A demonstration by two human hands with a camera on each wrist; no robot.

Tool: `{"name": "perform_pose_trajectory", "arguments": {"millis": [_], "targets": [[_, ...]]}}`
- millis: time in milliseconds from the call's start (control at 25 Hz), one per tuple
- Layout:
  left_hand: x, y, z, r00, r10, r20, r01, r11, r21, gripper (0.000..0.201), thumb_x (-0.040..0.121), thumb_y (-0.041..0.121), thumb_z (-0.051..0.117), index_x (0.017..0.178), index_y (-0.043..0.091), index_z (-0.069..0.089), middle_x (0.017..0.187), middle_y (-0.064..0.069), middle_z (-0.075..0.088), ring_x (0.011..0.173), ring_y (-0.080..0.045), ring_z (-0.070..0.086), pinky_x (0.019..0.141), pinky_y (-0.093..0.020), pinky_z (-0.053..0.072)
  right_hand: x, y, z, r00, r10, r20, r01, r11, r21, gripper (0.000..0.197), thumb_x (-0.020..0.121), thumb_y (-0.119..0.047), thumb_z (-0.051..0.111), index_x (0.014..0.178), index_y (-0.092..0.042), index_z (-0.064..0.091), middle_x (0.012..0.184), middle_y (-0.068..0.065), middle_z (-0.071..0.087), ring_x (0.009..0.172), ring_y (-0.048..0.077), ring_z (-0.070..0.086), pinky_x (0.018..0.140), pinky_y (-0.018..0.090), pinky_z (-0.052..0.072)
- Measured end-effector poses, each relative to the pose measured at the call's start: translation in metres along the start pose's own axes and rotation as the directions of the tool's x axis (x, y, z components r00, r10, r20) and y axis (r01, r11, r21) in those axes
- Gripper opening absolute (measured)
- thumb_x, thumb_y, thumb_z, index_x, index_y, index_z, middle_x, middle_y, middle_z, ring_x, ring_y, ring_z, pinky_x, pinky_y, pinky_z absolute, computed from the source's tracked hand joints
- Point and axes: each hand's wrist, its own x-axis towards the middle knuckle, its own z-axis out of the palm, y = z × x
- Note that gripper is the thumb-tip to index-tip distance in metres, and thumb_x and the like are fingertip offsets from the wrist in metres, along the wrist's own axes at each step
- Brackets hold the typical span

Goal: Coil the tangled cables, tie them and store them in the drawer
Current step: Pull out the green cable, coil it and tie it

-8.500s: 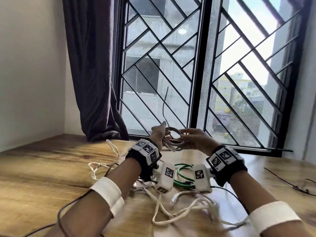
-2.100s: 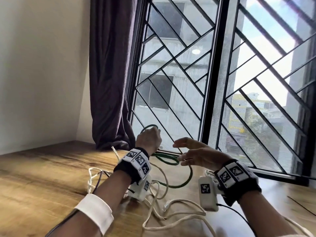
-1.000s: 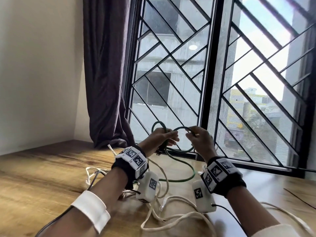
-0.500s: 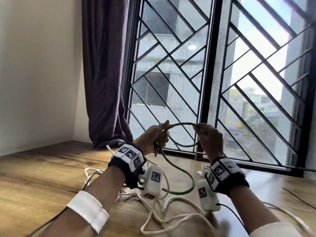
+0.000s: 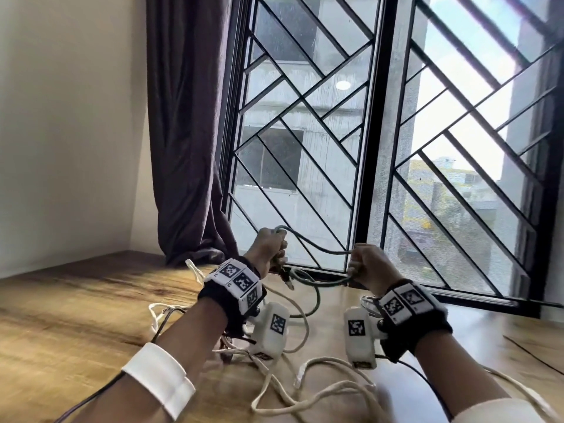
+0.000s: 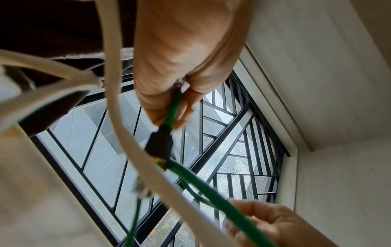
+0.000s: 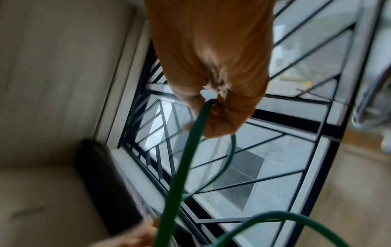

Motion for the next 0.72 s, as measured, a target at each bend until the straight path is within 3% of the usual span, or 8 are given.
{"name": "perform_pose_trajectory", "arguments": {"millis": [40,160,320,400,480,560,640,720], "targets": [[0.001,0.002,-0.002,1.0,0.021,0.006,-0.021,0.998,-0.068,0.024,0.1,0.02,0.042,0.077,0.016,0.046,0.05,0.006,0.03,0.034,-0.005,0.025,0.032,-0.011,0.021,0.004,0.004,0.001,0.999,-0.025,-0.02,0.019,0.968,-0.251,0.027,0.093,0.0,0.032,0.072,-0.015,0.037,0.053,0.002,0.035,0.035,0.01,0.035,0.03,0.016,0.032],[0.0,0.012,-0.007,0.992,0.125,0.035,-0.108,0.943,-0.316,0.028,0.098,0.037,0.044,0.077,0.019,0.047,0.042,0.011,0.028,0.03,-0.002,0.021,0.031,-0.011,0.014,0.001,0.01,0.007,0.992,-0.044,0.122,0.124,0.586,-0.801,0.018,0.098,-0.017,0.037,0.095,-0.009,0.052,0.062,0.003,0.036,0.039,0.011,0.037,0.032,0.015,0.026],[0.002,0.017,-0.013,0.972,0.236,-0.001,-0.223,0.919,-0.324,0.027,0.101,0.027,0.038,0.1,0.01,0.059,0.072,0.001,0.06,0.056,-0.009,0.053,0.049,-0.02,0.044,-0.031,0.003,0.023,0.83,0.306,0.467,0.348,0.372,-0.861,0.025,0.096,-0.031,0.048,0.109,-0.016,0.064,0.055,-0.003,0.032,0.033,0.003,0.025,0.034,0.015,0.02],[0.004,0.016,-0.01,0.972,0.233,0.042,-0.211,0.934,-0.287,0.03,0.102,0.024,0.036,0.118,0.005,0.053,0.111,-0.01,0.06,0.092,-0.021,0.06,0.079,-0.031,0.052,-0.037,-0.001,0.028,0.77,0.258,0.583,0.532,0.244,-0.811,0.024,0.092,-0.034,0.056,0.107,-0.02,0.069,0.053,-0.008,0.042,0.031,0.003,0.033,0.035,0.015,0.027],[0.004,0.013,-0.004,0.972,0.206,0.117,-0.189,0.972,-0.142,0.035,0.101,0.023,0.039,0.131,0.005,0.043,0.126,-0.013,0.053,0.103,-0.026,0.059,0.091,-0.035,0.048,-0.035,-0.003,0.029,0.714,0.11,0.691,0.677,0.143,-0.722,0.021,0.087,-0.033,0.064,0.102,-0.022,0.072,0.062,-0.015,0.056,0.045,-0.007,0.049,0.05,0.008,0.038],[-0.001,0.009,0.004,0.957,0.17,0.236,-0.22,0.954,0.204,0.035,0.1,0.02,0.041,0.133,0.006,0.041,0.119,-0.014,0.058,0.09,-0.023,0.064,0.083,-0.031,0.051,-0.031,-0.004,0.028,0.67,-0.083,0.737,0.741,0.12,-0.66,0.016,0.082,-0.028,0.07,0.097,-0.023,0.073,0.067,-0.016,0.06,0.055,-0.011,0.052,0.062,0.011,0.04],[-0.006,0.003,0.007,0.936,0.132,0.326,-0.278,0.846,0.455,0.027,0.101,0.021,0.039,0.122,0.004,0.044,0.096,-0.013,0.066,0.069,-0.02,0.062,0.057,-0.025,0.052,-0.025,-0.003,0.026,0.681,-0.279,0.677,0.728,0.164,-0.665,0.016,0.077,-0.021,0.074,0.091,-0.022,0.067,0.063,-0.012,0.055,0.053,-0.003,0.05,0.059,0.017,0.039],[-0.008,-0.002,0.007,0.925,0.132,0.355,-0.333,0.731,0.596,0.026,0.101,0.031,0.038,0.109,0.008,0.046,0.079,-0.01,0.069,0.053,-0.022,0.058,0.042,-0.025,0.044,-0.024,-0.005,0.026,0.785,-0.308,0.537,0.619,0.407,-0.672,0.025,0.077,-0.013,0.073,0.092,-0.018,0.053,0.065,-0.005,0.051,0.05,0.004,0.044,0.05,0.02,0.038]]}}
